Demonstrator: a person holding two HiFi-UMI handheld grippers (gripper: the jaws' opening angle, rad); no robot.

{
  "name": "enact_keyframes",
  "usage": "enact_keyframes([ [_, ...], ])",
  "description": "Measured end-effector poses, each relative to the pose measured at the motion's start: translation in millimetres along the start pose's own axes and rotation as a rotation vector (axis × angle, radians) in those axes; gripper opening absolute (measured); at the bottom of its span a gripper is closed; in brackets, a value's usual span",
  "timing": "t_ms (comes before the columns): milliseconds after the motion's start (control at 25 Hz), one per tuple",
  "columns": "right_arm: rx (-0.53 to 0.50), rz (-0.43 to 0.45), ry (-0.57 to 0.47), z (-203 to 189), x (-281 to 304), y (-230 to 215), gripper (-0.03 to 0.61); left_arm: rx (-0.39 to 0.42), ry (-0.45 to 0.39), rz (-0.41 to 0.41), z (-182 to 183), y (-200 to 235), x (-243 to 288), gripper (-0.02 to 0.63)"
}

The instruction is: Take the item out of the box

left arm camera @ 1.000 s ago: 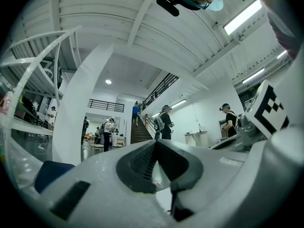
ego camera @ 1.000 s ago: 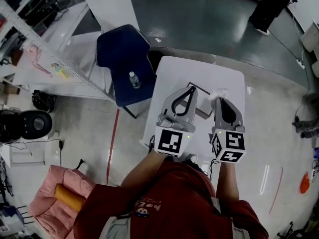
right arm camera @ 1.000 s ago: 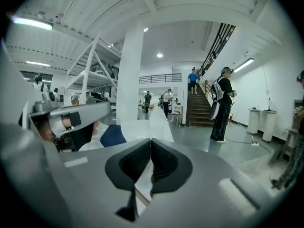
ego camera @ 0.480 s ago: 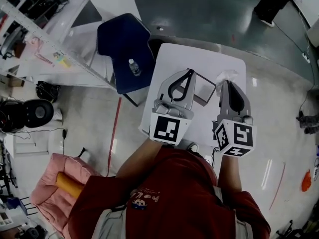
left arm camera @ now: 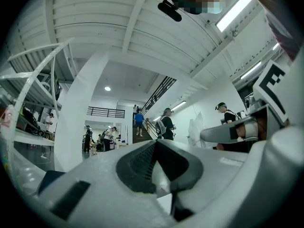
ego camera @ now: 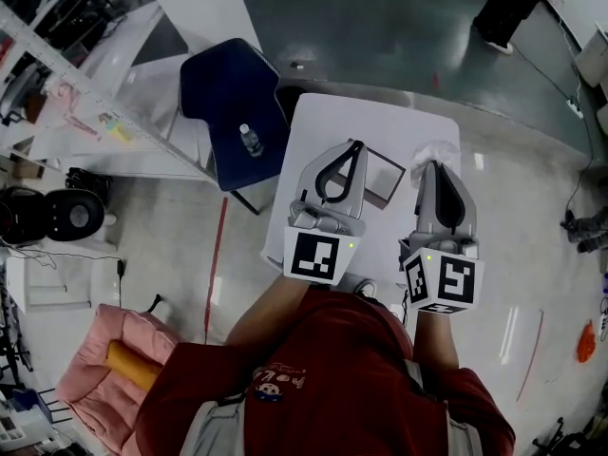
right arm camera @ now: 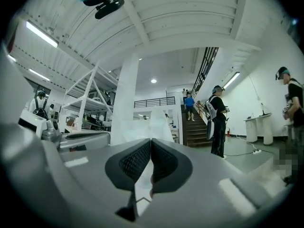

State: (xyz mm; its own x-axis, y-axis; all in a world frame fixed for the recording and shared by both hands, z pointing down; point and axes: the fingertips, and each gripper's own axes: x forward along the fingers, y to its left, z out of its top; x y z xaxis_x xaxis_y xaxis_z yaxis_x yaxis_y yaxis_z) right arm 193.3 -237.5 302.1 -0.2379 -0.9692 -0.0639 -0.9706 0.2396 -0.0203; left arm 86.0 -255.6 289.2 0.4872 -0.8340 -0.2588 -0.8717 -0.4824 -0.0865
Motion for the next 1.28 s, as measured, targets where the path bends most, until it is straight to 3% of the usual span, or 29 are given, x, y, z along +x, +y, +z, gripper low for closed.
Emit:
enact_keyframes([
  [280,-0.051,-0.041,-0.14,26.9,-7.1,8.7,0.005,-0.034,-0.021,-0.002,8.9,1.5,-3.8,0.002],
  [600,-0.096,-0.082,-0.208,28.3,-13.9,14.6,0.005,-0.066,-0.05,-0.007,16.4,0.6,-10.5,0.002],
  [1280,-0.141,-0.089,-0.191,30.8,8.7,9.8,0.005,-0.101,-0.068,-0.017,17.9,9.7,6.5,0.002],
])
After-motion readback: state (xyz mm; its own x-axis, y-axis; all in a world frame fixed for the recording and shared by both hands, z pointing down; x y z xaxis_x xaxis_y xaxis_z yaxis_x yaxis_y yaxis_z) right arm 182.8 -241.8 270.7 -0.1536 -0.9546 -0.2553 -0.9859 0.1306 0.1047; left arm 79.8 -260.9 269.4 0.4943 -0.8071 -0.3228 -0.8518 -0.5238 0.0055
